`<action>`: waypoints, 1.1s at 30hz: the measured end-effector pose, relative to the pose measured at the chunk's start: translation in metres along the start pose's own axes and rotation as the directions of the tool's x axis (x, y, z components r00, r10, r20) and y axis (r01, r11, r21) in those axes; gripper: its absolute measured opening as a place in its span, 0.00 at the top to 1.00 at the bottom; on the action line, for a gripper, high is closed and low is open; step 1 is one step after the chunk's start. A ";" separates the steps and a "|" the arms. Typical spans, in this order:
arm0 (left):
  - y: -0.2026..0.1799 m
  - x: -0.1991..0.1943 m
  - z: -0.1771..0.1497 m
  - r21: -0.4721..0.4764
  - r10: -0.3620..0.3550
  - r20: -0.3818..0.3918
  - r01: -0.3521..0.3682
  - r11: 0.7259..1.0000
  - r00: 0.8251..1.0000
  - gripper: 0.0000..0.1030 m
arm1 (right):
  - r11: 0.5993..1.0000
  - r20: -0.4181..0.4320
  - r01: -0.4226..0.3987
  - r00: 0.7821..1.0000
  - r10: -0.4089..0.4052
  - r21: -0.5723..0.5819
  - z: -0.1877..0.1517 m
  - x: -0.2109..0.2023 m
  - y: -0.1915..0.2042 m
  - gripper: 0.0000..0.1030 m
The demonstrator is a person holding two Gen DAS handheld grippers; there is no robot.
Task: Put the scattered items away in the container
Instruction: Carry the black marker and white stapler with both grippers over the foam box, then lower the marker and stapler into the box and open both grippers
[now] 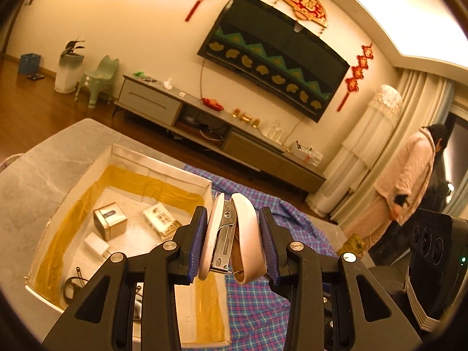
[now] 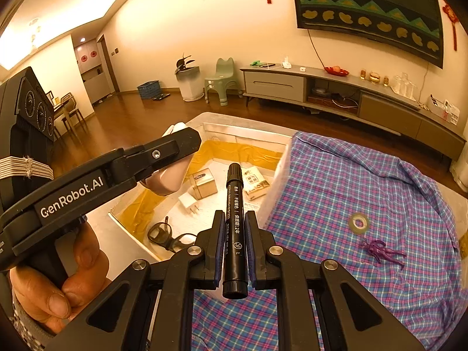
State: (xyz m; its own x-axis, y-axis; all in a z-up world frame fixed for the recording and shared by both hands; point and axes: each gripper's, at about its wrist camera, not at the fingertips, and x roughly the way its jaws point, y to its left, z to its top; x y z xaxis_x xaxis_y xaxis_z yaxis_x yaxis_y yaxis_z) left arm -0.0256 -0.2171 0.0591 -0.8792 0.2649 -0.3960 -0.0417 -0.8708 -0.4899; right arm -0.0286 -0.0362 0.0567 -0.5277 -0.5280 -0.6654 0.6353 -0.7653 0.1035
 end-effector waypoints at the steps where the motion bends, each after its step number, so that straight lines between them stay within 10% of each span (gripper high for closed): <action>1: 0.003 0.000 0.001 -0.006 0.003 0.000 -0.003 1.000 1.000 0.64 | 1.000 -0.001 -0.002 1.000 0.002 -0.004 0.001 0.002 0.003 0.86; 33: 0.087 0.031 -0.004 -0.242 0.145 -0.124 -0.172 0.955 0.982 0.64 | 0.996 -0.132 -0.044 0.991 0.033 -0.075 0.039 0.082 0.030 0.86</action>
State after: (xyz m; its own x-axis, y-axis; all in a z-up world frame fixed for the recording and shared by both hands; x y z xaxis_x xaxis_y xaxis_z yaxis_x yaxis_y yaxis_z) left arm -0.0547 -0.2834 0.0012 -0.8102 0.1853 -0.5561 0.2260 -0.7766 -0.5881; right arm -0.0751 -0.1168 0.0344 -0.4273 -0.5002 -0.7531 0.6982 -0.7118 0.0766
